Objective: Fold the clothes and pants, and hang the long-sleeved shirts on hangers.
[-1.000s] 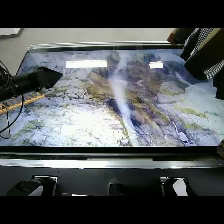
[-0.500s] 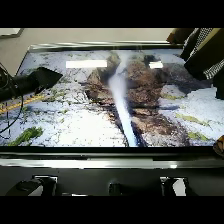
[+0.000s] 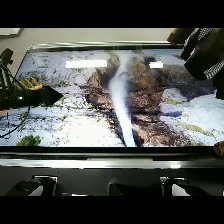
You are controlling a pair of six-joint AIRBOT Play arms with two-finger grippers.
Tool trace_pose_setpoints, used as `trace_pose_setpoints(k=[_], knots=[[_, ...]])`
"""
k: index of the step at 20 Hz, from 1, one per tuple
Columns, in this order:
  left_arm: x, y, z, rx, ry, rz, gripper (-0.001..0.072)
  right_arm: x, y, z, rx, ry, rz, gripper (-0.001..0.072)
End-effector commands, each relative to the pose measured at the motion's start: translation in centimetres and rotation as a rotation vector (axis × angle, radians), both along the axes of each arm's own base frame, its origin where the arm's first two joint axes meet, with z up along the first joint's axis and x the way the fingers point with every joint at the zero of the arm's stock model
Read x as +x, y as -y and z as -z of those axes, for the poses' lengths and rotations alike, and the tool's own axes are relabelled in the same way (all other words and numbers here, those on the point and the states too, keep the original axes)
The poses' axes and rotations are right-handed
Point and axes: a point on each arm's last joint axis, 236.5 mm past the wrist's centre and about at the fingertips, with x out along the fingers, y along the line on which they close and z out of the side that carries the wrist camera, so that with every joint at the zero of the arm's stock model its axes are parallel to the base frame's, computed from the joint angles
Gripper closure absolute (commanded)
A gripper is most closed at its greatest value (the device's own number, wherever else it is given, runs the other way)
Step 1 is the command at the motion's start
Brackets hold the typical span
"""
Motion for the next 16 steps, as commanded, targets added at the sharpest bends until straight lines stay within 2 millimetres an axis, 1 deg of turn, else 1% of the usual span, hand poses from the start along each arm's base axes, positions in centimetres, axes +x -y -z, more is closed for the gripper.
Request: trace_pose_setpoints(k=[1, 3, 5, 6, 7, 8, 9, 10, 14, 16], knots=[[-1.4, -2.9, 1.6, 0.145, -0.049, -0.016, 0.0076, -3.8, -4.8, 12.0, -0.162, -0.385, -0.173, 0.0163], [-1.7, -4.8, 1.9, 0.227, -0.051, -0.040, 0.0076, -6.3, -5.8, 16.2, -0.159, -0.487, -0.204, 0.0163], [-1.7, -6.1, 1.8, 0.280, -0.037, -0.063, 0.0076, -9.0, -5.9, 19.4, -0.156, -0.575, -0.216, 0.0163], [-1.6, -6.5, 1.9, 0.297, -0.034, -0.067, 0.0077, -10.2, -5.8, 20.5, -0.150, -0.603, -0.215, 0.0165], [-1.5, -6.8, 1.9, 0.312, -0.034, -0.072, 0.0096, -11.2, -5.8, 21.5, -0.148, -0.625, -0.216, 0.0180], [-1.4, -7.4, 2.0, 0.335, -0.031, -0.082, 0.0231, -11.8, -5.7, 22.0, -0.148, -0.636, -0.217, 0.0272], [-1.3, -8.2, 2.0, 0.366, -0.029, -0.094, 0.0492, -12.3, -5.7, 22.3, -0.151, -0.645, -0.221, 0.0493], [-1.2, -8.9, 2.0, 0.395, -0.023, -0.105, 0.0681, -12.7, -5.7, 22.5, -0.152, -0.659, -0.225, 0.0687], [-0.9, -11.5, 1.9, 0.506, -0.012, -0.145, 0.0685, -12.8, -5.7, 22.5, -0.152, -0.663, -0.227, 0.0690], [-0.9, -11.6, 1.9, 0.509, -0.011, -0.147, 0.0685, -12.8, -5.7, 22.5, -0.150, -0.663, -0.223, 0.0691]])
